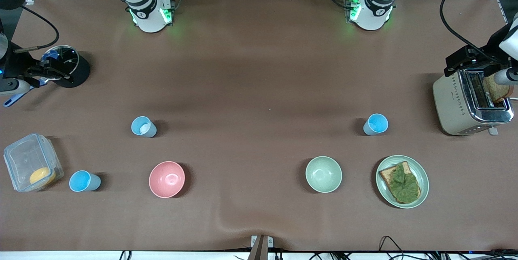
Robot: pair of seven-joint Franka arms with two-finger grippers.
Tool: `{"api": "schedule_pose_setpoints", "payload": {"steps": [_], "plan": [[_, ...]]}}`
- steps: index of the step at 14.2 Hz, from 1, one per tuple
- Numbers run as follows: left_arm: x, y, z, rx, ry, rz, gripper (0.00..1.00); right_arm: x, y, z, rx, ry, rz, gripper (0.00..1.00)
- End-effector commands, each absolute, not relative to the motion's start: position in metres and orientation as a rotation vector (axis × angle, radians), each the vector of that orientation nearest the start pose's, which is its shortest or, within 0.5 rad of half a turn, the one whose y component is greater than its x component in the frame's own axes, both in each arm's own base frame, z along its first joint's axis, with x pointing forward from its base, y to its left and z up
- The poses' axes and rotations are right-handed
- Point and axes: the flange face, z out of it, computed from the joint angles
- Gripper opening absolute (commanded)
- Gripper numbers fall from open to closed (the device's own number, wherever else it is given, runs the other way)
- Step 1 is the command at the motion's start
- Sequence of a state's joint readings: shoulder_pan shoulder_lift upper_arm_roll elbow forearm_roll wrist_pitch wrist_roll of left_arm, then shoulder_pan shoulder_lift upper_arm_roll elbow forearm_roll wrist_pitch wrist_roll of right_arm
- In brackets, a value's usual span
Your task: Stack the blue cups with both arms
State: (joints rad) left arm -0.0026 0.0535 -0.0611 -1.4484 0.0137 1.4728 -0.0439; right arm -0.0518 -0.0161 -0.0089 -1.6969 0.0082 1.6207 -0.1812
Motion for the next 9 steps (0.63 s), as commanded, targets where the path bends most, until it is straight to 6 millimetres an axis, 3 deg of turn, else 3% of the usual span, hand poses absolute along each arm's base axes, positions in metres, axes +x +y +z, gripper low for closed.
{"api": "schedule_pose_setpoints", "payload": {"steps": [1, 7, 9], "plan": [[0.560, -0.032, 0.643, -3.126, -0.002, 0.034, 1.00, 0.545, -0.029, 0.584, -3.106, -0.203, 0.091, 1.00], [0.562, -0.027, 0.637, -3.127, -0.016, 0.054, 1.00, 0.545, -0.029, 0.585, -3.106, -0.206, 0.089, 1.00], [0.570, -0.028, 0.613, -3.135, -0.015, 0.076, 1.00, 0.546, -0.027, 0.584, -3.105, -0.213, 0.091, 1.00]]}}
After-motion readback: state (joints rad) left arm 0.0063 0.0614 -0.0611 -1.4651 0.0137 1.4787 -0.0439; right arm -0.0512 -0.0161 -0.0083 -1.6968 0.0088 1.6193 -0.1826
